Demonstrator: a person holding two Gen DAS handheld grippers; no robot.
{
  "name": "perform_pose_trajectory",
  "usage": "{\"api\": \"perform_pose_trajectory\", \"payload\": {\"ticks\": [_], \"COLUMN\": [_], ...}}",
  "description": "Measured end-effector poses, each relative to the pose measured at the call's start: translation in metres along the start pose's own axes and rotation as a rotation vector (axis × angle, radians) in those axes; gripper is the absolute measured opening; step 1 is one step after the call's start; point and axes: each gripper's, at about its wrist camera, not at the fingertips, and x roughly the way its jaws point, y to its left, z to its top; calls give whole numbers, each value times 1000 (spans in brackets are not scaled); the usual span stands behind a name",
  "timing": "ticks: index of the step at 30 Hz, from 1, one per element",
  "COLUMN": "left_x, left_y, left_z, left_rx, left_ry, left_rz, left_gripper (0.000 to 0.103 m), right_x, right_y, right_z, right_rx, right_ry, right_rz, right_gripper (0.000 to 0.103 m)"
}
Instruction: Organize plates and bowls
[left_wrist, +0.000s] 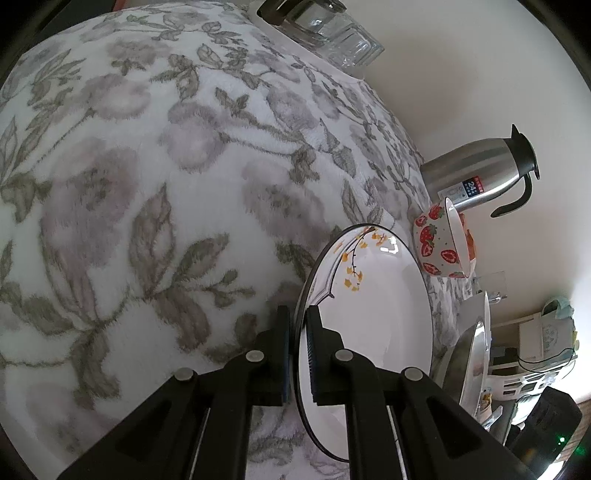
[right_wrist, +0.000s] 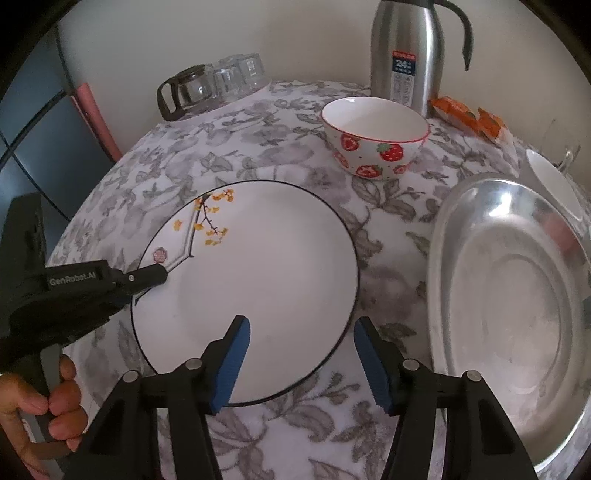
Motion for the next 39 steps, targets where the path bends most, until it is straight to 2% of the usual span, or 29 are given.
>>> {"api": "perform_pose_trajectory", "payload": {"ticks": [6,10,13,18,27,31,39], "left_x": [1,-3,-9,-27,-34,-32,-26], "left_y": [4,2,-1,-16,18,25,35], "left_z": [0,-1,0,1,9,9,10], "left_rx": [-20,-7,-4,63,-18,-23,-22], "left_ry": [-7,-19,-26,-61,-82,-81,-73], "left_rz": [-10,7,-12,-19,-18,-8,-4], "left_gripper": [9,9,7,7,7,7,8], "right_x": [2,0,-3,-9,1,13,30], "right_y": [6,5,5,3,8,8,8], "right_z": [-3,-2,1,8,22,29,40], "right_rx": [-34,-30,-35,-26,-36,-36,-49], "right_ry": [10,7,-11,-46,-68,-59,-36], "right_rz": [-26,-13,2,9,48,45,48], "right_gripper": [62,62,62,62,62,52,43]}}
